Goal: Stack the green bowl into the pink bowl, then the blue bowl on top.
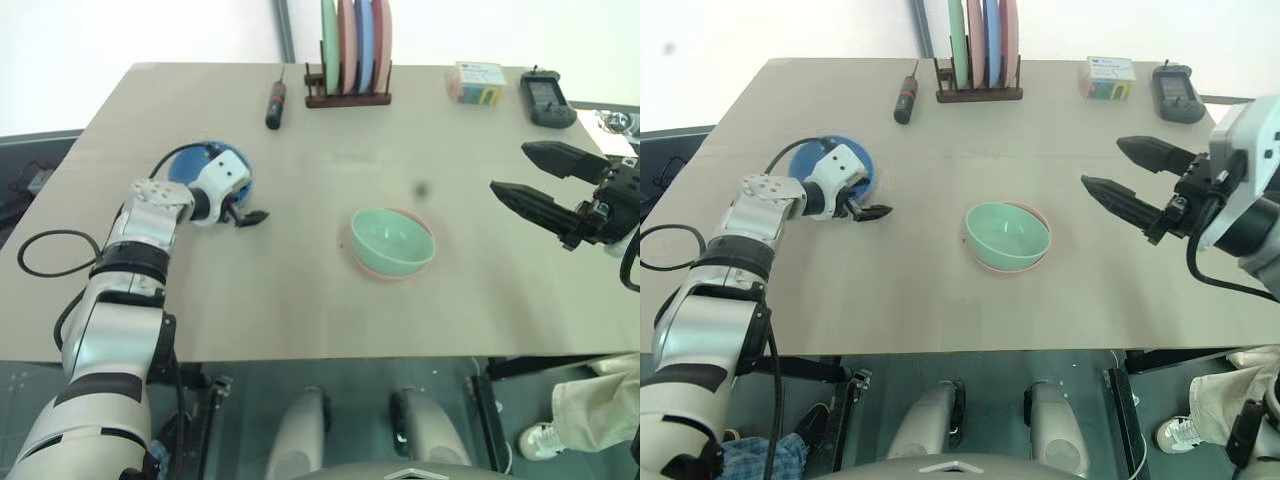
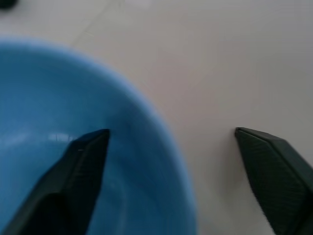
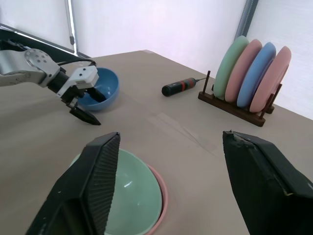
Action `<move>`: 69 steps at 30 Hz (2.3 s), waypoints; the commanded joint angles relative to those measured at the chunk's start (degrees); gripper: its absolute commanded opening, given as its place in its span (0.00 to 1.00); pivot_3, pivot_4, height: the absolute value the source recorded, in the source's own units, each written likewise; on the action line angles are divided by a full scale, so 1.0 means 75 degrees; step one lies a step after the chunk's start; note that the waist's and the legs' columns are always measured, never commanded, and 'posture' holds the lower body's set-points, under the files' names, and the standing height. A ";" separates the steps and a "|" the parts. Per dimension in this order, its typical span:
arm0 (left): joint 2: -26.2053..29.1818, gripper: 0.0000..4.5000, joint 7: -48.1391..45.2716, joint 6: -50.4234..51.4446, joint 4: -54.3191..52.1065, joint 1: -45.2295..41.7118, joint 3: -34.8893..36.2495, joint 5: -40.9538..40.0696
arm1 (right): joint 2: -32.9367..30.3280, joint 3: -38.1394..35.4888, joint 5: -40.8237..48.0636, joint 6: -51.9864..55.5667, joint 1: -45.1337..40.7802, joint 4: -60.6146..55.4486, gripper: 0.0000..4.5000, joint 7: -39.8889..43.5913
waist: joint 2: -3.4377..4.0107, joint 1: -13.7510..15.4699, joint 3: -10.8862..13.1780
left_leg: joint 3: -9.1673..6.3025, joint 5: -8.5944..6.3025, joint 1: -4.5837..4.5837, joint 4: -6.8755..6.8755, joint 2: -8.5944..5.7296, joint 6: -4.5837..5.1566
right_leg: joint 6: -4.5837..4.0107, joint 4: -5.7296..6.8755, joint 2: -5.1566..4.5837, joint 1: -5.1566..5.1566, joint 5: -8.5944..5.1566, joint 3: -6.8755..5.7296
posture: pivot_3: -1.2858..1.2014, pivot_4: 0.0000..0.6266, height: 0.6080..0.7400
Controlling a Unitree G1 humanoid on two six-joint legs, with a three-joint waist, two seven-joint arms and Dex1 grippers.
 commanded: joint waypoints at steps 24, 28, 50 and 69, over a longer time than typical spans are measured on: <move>-0.0528 0.03 -0.1790 -0.0005 -0.4050 -0.0466 -0.0199 -0.0584 | -0.0820 0.0686 0.0263 -0.1181 -0.0174 0.0804 0.79 -0.0068 | -0.0004 0.0040 0.0001 | -0.0029 0.0000 -0.0076 0.0054 0.0000 0.0001 | 0.0001 0.0003 -0.0003 -0.0034 0.0002 -0.0025 | 0.52 0.24 1.00; -0.0852 0.03 -0.2698 0.0109 -0.4836 -0.0631 -0.0514 -0.0948 | -0.0884 0.0796 0.0273 -0.1237 -0.0258 0.0851 0.79 -0.0061 | -0.0004 0.0034 0.0001 | -0.0028 0.0000 -0.0082 0.0060 -0.0001 0.0001 | 0.0002 0.0001 -0.0003 -0.0035 0.0003 -0.0025 | 0.52 0.24 1.00; -0.1404 0.73 -0.4186 -0.1186 -0.6100 -0.0475 -0.0449 -0.2429 | -0.1083 0.1128 0.0251 -0.1466 -0.0415 0.1015 0.79 0.0038 | -0.0002 0.0027 0.0002 | -0.0028 0.0000 -0.0076 0.0066 -0.0001 0.0002 | 0.0002 0.0006 -0.0001 -0.0034 0.0002 -0.0022 | 0.52 0.24 1.00; -0.0081 0.80 -0.0550 0.1878 -0.8662 0.4758 0.2994 -0.3597 | -0.0986 0.1390 -0.0995 -0.3019 0.1309 0.2189 0.79 0.1301 | 0.0000 0.0033 0.0001 | -0.0028 0.0000 -0.0065 0.0071 0.0005 0.0002 | 0.0001 0.0010 -0.0004 -0.0026 0.0004 -0.0021 | 0.52 0.24 1.00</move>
